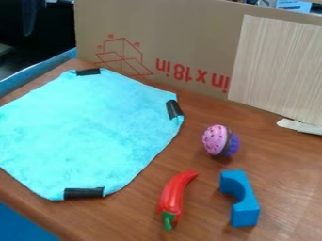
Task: Fold the cloth from bottom right to top left
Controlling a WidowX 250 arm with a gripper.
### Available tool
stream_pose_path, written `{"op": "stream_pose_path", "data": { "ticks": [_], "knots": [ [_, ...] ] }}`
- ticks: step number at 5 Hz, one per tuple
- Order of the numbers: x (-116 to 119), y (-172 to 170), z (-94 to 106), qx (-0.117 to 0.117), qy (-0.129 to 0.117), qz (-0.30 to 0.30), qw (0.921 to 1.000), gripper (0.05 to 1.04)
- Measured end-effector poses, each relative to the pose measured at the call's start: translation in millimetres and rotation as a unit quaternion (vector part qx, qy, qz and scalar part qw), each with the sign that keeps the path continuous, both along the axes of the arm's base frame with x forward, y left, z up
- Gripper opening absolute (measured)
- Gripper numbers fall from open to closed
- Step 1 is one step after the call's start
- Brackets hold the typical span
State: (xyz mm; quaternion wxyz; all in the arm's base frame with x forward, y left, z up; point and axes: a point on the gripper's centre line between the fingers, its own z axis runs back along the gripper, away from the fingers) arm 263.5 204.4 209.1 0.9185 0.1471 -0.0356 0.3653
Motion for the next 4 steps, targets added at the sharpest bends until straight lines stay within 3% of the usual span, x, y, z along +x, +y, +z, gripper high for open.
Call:
{"op": "stream_pose_path", "data": {
  "ticks": [1, 2, 3, 4],
  "knots": [
    [1, 0, -11.5, -0.009, 0.012, -0.003, 0.9999, 1.0],
    [-8, -8, -37.9, -0.016, 0.032, -0.07, 0.9969, 1.0],
    [-21, -21, -49.4, -0.017, 0.023, -0.147, 0.9887, 1.0],
    [-32, -36, -59.9, -0.039, 0.017, -0.241, 0.9697, 1.0]
  ]
}}
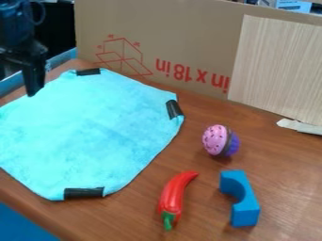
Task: Fold the cloth from bottom right to top left
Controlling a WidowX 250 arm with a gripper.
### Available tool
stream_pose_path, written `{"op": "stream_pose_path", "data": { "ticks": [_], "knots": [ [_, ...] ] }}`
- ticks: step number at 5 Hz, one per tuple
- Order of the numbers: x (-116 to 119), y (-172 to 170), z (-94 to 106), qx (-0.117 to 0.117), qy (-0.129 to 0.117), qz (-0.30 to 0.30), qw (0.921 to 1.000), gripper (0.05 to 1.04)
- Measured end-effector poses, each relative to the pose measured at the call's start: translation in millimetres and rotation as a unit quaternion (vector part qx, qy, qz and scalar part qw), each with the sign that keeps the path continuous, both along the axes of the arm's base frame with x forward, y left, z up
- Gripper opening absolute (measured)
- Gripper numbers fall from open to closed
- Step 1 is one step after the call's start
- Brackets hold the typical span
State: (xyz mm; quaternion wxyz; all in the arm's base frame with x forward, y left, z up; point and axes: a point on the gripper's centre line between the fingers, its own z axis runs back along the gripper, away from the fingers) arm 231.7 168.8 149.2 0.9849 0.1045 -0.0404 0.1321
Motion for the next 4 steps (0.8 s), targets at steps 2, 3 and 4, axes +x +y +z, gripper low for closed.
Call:
{"op": "stream_pose_path", "data": {
  "ticks": [2, 3, 4],
  "knots": [
    [-19, -21, -9.2, 0.001, 0.0, -0.156, 0.9878, 1.0],
    [-23, -33, -20.3, -0.003, 0.011, -0.207, 0.9782, 1.0],
    [-29, -43, -31.0, -0.02, 0.017, -0.262, 0.9647, 1.0]
  ]
}}
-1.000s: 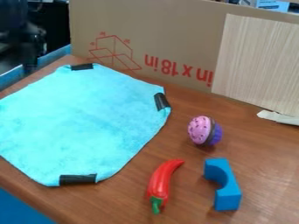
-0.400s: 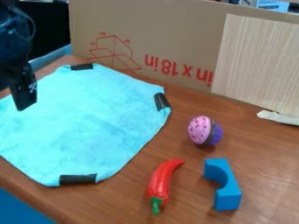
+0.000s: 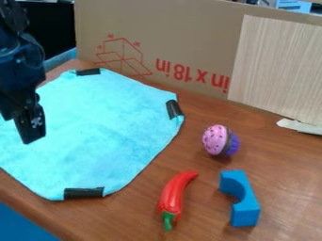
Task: Fold the cloth from bottom right to top left
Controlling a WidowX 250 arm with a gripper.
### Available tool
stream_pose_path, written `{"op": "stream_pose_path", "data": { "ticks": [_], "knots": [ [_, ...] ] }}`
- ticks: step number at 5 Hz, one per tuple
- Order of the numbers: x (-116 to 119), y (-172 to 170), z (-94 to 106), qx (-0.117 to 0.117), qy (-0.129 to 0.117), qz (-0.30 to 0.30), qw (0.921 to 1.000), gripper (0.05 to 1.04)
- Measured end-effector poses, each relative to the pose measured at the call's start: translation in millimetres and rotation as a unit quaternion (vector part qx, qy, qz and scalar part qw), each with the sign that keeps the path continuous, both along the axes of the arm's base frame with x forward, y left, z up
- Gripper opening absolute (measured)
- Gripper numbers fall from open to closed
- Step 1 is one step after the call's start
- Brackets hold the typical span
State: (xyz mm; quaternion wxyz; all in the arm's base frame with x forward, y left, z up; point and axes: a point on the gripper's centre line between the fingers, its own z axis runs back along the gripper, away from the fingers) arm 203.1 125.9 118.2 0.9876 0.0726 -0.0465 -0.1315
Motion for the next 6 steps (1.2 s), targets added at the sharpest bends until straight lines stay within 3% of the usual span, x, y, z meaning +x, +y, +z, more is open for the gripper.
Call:
{"op": "stream_pose_path", "data": {
  "ticks": [3, 6],
  "knots": [
    [-19, -17, -25.4, -0.028, 0.003, -0.122, 0.9921, 1.0],
    [-20, -32, -39.6, -0.019, -0.036, -0.201, 0.9787, 1.0]
  ]
}}
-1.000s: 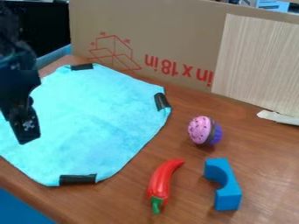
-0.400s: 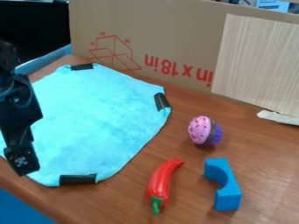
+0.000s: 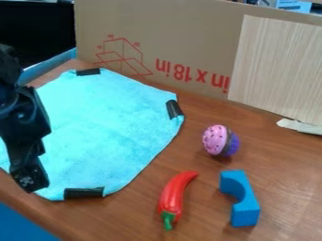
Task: Fold the cloth from bottom right to top left
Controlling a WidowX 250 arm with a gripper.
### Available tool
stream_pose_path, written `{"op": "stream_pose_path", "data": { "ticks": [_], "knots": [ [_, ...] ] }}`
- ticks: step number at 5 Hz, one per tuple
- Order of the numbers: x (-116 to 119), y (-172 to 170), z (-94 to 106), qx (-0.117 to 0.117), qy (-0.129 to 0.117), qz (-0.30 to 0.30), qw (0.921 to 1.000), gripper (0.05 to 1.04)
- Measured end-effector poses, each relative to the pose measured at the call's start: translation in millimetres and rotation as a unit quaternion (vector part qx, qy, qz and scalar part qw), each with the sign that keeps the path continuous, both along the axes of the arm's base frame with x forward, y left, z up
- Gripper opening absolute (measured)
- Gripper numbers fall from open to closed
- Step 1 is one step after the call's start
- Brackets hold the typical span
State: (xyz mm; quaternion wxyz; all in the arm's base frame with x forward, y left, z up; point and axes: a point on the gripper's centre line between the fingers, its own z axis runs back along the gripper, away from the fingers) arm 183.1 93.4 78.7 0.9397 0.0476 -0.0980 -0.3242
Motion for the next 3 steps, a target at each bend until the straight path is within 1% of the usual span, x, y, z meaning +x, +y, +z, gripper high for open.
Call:
{"op": "stream_pose_path", "data": {
  "ticks": [1, 2, 3],
  "knots": [
    [5, -3, -3.4, 0.01, -0.012, -0.019, 0.9997, 1.0],
    [6, -11, -11.0, 0.015, -0.02, -0.031, 0.9992, 1.0],
    [9, -17, -15.3, 0.02, -0.024, -0.036, 0.9989, 1.0]
  ]
}}
